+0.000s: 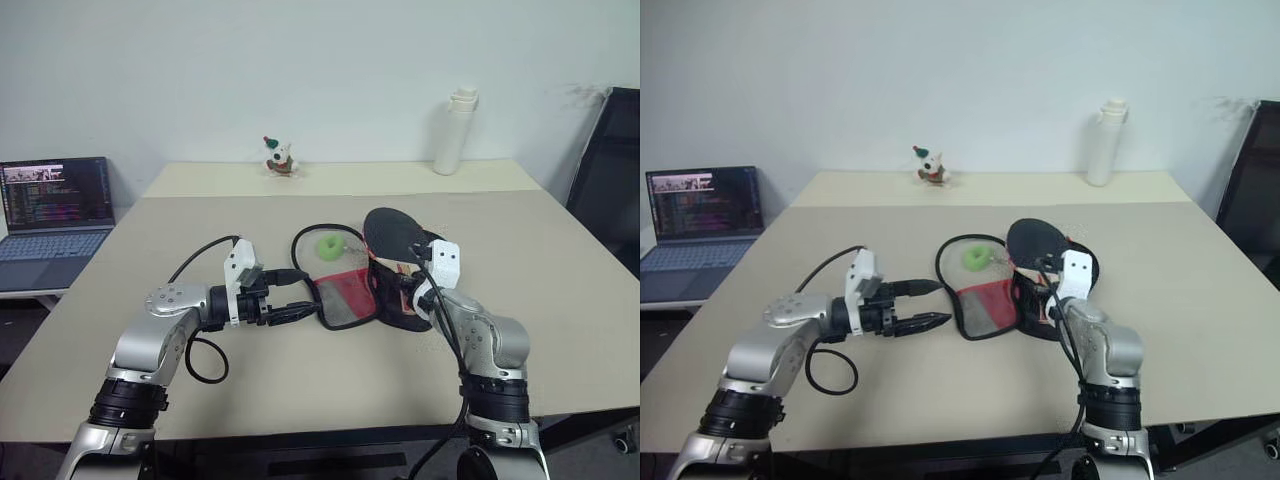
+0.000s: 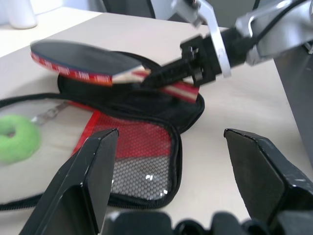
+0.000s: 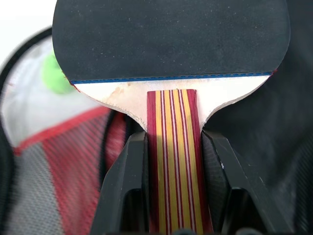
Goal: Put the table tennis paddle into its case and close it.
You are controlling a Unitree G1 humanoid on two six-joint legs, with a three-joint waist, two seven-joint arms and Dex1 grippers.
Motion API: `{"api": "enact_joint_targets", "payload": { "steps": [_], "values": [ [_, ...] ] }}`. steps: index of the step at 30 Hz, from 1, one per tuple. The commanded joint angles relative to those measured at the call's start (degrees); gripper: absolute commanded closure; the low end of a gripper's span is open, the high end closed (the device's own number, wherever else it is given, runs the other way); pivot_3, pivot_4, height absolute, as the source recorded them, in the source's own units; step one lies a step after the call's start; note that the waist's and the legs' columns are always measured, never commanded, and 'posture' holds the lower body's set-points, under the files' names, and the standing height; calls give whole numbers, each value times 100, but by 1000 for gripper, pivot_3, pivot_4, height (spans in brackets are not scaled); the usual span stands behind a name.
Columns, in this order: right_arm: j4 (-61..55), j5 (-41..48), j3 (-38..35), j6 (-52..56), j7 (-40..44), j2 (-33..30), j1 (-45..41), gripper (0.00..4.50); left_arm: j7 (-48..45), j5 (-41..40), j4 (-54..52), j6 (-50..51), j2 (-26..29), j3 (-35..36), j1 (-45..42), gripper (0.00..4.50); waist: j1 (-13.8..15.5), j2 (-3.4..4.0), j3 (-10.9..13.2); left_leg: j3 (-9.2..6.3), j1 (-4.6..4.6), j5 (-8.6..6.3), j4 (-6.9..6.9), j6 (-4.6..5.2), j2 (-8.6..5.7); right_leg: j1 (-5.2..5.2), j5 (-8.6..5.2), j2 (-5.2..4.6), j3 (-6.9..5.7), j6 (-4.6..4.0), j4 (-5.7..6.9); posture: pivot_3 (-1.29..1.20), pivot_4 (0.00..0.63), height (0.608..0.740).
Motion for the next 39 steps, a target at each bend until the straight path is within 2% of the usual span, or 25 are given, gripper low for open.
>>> {"api": "enact_joint_targets", "payload": {
  "steps": [1, 19, 26, 30, 36, 39],
  "values": [
    [-182, -108, 187, -309, -26, -16, 40, 3406, 48, -90, -263, 48, 28, 63, -36, 729, -9, 0, 0, 1, 1, 0, 0, 0, 0, 0, 0, 0, 1, 0, 1, 0, 150, 740],
    [51, -445, 56, -487, -569, 67, 194, 3406, 65, -74, -279, 37, -24, 12, -8, 729, -6, 0, 0, 0, 1, 0, 1, 0, 0, 1, 1, 0, 1, -2, 2, 0, 150, 740],
    [112, -151, -476, -371, -824, 512, 165, 3406, 58, -81, -278, 22, -44, 17, 20, 729, 0, -3, -2, -2, 2, 0, 1, 0, 1, 2, 2, 0, -1, -3, 2, 0, 150, 740],
    [111, -181, -503, -384, -936, 544, 179, 2064, 45, -68, -246, -2, -38, 28, 31, 729, -2, -5, -3, -3, 2, 0, 1, 0, 1, 3, 4, -1, -2, -6, 2, 0, 150, 740],
    [-93, -251, -9, -497, -598, 286, 178, 50, 74, -9, -175, -56, -8, 56, 49, 729, -7, -5, -4, -3, 8, 0, 4, 0, 0, 9, 0, -1, -1, 1, 5, 0, 150, 740],
    [-679, 23, 407, -274, 54, -20, 232, 50, 171, 58, -96, -87, 5, 97, 66, 729, -7, -5, -3, -2, 7, 0, 3, 0, 0, 8, 0, -1, 0, 0, 4, 0, 150, 740]
  ]
}}
